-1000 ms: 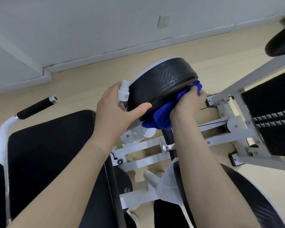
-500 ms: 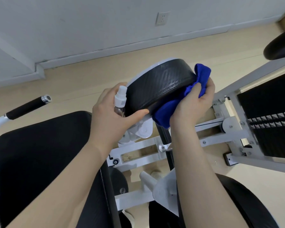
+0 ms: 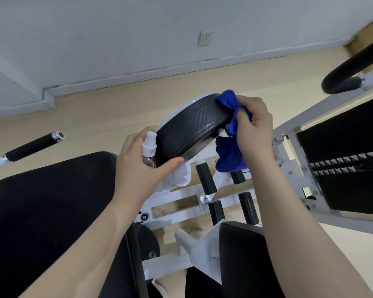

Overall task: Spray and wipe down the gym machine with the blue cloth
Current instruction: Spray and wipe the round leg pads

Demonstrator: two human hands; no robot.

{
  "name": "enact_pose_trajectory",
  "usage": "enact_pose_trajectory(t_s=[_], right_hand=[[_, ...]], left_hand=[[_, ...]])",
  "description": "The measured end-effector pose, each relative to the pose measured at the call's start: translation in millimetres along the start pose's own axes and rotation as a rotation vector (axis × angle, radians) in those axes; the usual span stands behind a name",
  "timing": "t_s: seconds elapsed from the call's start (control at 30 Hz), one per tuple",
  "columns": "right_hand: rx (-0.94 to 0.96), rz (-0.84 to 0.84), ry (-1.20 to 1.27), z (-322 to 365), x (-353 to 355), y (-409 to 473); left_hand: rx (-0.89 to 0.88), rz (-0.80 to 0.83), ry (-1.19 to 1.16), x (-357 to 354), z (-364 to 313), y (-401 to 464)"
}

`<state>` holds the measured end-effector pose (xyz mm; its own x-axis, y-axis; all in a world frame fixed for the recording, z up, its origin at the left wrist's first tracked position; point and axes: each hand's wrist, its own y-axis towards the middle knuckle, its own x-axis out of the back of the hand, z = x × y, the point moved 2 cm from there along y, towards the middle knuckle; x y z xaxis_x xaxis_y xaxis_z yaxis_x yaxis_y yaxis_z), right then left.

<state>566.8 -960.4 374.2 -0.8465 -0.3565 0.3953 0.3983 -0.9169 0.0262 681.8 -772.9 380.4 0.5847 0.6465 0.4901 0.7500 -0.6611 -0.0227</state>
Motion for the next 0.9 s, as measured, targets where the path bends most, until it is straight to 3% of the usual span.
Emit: enact_pose_trajectory(t_s=[0.13, 0.27, 0.4, 0.6, 0.67, 0.7, 0.77, 0.83, 0.9], right_hand=[[-0.324, 0.127, 0.245, -26, 6, 31], [-0.697, 0.233, 0.305, -76, -22, 12], [-0.973, 0.117, 0.500, -102, -50, 9], [-0.988, -0.139, 0.744, -35, -35, -3], [-0.887, -0.243, 0.869, 4, -16, -4], [-0.751, -0.257, 0.804, 24, -9, -6], [-0.384, -0.188, 0.444, 58, -12, -11], [-0.030, -0.109, -0.107, 76, -32, -27], [0.274, -0.163, -0.500, 78, -54, -59]], left_hand=[[0.020, -0.013, -0.007, 0, -2, 2], [0.063, -0.039, -0.020, 0, 5, 2], [0.097, -0.070, -0.040, -5, 12, 7], [0.149, -0.054, -0.043, -5, -1, 3], [0.153, -0.060, -0.025, -3, -5, 3], [0.150, -0.061, -0.013, -3, -7, 2], [0.143, -0.049, 0.010, -3, -10, 2], [0.148, -0.018, -0.014, -2, -9, 2], [0.165, 0.034, -0.112, 2, -7, 1]])
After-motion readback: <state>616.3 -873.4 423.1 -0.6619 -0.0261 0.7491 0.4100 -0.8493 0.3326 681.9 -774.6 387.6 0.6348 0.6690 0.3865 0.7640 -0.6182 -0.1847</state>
